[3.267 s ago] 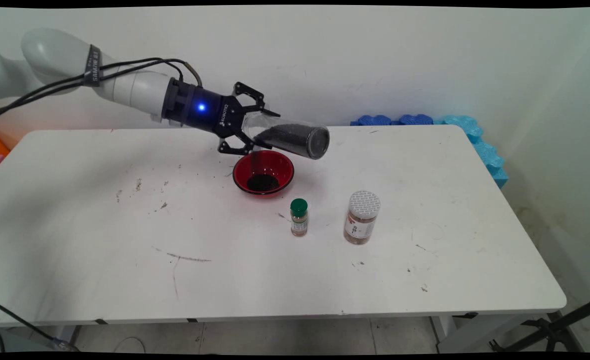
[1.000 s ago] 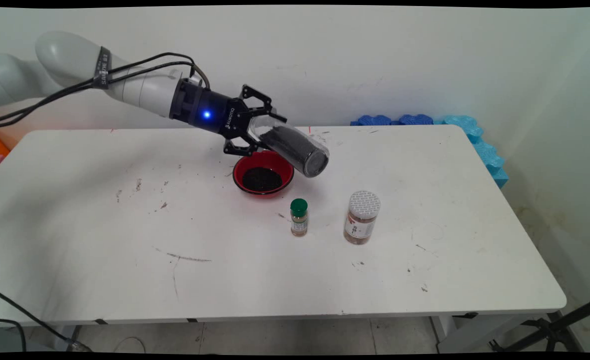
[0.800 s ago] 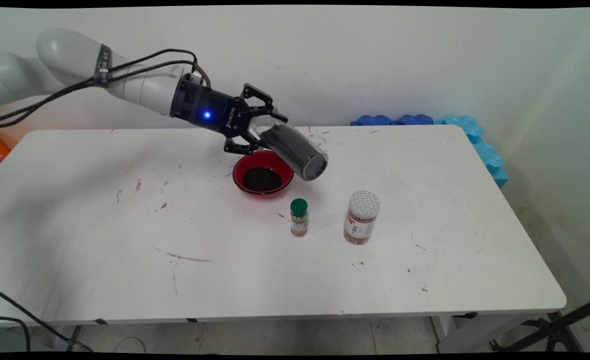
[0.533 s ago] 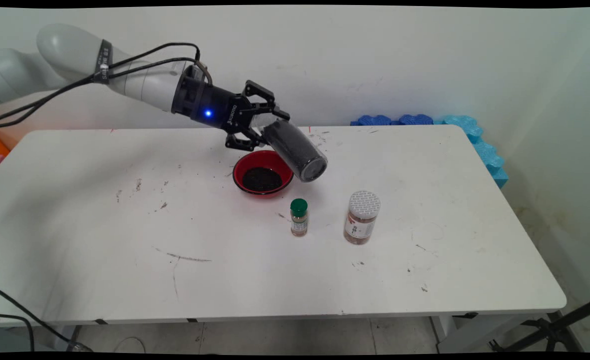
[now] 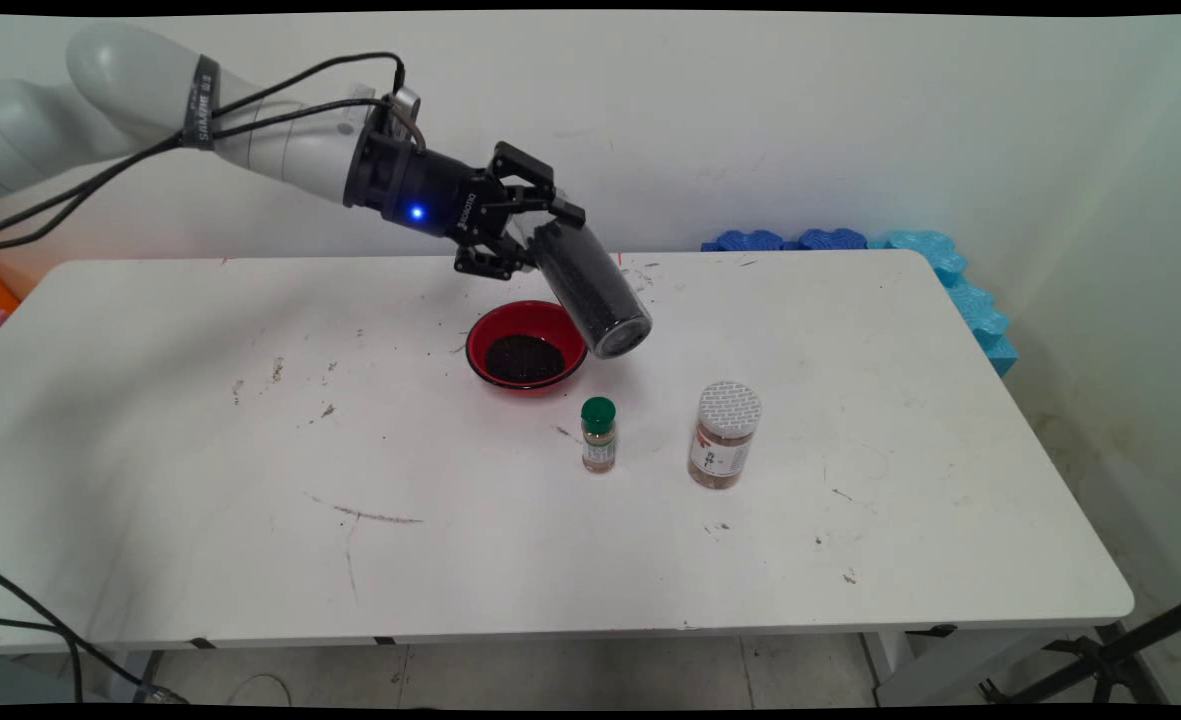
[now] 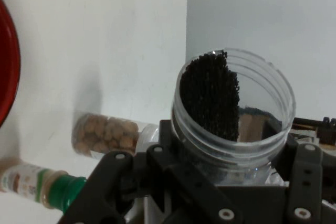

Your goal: Pour the black seasoning powder in the red bowl, then place the picked object on the table

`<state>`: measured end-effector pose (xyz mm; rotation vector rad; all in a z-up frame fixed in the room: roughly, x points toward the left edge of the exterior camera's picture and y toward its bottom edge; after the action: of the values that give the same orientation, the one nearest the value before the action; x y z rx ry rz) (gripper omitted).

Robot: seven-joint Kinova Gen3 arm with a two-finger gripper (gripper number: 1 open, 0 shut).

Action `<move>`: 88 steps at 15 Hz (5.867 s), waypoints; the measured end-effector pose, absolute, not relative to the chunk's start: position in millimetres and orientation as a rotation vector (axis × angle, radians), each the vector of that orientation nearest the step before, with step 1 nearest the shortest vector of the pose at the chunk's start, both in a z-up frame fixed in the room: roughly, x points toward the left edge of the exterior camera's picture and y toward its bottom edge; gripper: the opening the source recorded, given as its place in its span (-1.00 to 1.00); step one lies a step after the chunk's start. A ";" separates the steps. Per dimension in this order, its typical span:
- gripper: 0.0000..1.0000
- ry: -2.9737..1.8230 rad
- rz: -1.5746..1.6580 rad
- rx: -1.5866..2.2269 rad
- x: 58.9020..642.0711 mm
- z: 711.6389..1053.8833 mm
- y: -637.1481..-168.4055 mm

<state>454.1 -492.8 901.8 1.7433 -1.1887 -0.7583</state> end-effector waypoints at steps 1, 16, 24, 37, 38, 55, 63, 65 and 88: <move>-1.00 -1.212 -0.740 1.722 454.1 904.5 -493.4; -1.00 -1.597 -0.388 1.268 453.6 950.8 -498.2; -1.00 -1.777 -0.237 0.994 451.5 963.5 -489.0; -1.00 -2.017 0.021 0.525 448.6 976.2 -467.2; -1.00 -2.026 0.032 0.505 448.3 976.9 -466.2; -1.00 -2.090 0.144 0.340 442.0 1001.1 -433.0; -1.00 -2.048 0.166 0.367 444.0 1003.3 -412.2; -1.00 -2.048 0.171 0.368 446.1 998.7 -405.4; -1.00 -2.098 0.125 0.451 450.4 873.4 -340.1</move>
<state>450.4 -340.1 873.4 0.4510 -2.0983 0.1246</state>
